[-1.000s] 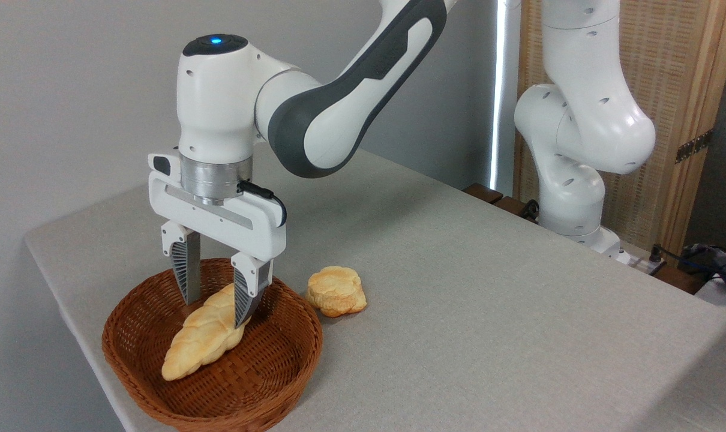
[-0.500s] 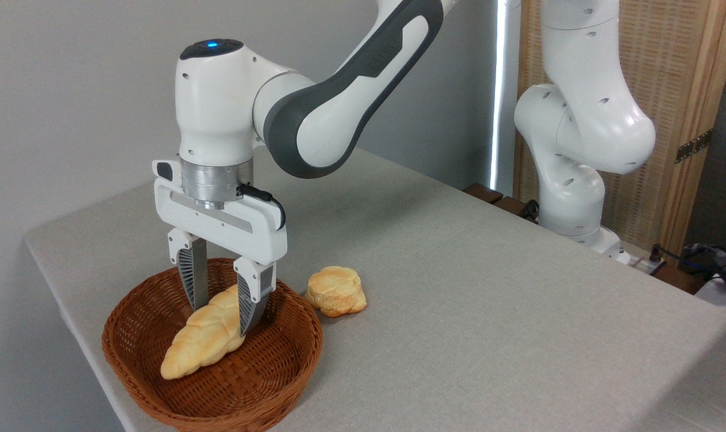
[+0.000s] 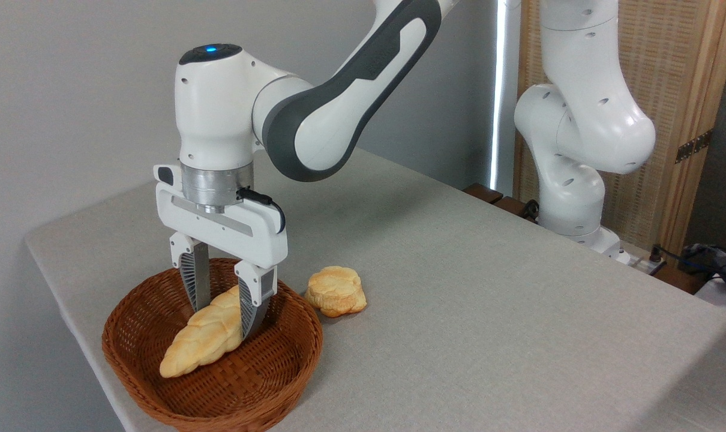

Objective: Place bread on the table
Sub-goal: 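Close the gripper on the middle of the braided loaf, then lift the braided loaf out of the basket toward the round roll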

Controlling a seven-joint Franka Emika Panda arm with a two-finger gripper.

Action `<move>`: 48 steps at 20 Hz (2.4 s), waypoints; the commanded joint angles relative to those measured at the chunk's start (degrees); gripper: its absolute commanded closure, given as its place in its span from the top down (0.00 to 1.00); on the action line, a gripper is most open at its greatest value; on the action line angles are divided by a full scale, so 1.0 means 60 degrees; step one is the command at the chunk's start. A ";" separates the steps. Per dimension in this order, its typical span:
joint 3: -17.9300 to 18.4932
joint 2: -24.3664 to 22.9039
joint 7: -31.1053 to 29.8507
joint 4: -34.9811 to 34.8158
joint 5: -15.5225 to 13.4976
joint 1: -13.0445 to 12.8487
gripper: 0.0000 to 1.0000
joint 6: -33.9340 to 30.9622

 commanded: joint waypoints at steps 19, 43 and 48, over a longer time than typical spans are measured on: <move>-0.0002 -0.0040 -0.0035 0.0096 0.0412 0.0003 0.66 -0.0157; 0.0130 -0.2484 -0.0006 -0.0415 0.0251 0.0048 0.71 -0.1767; 0.0042 -0.3467 0.0023 -0.1105 -0.0070 -0.0186 0.73 -0.2790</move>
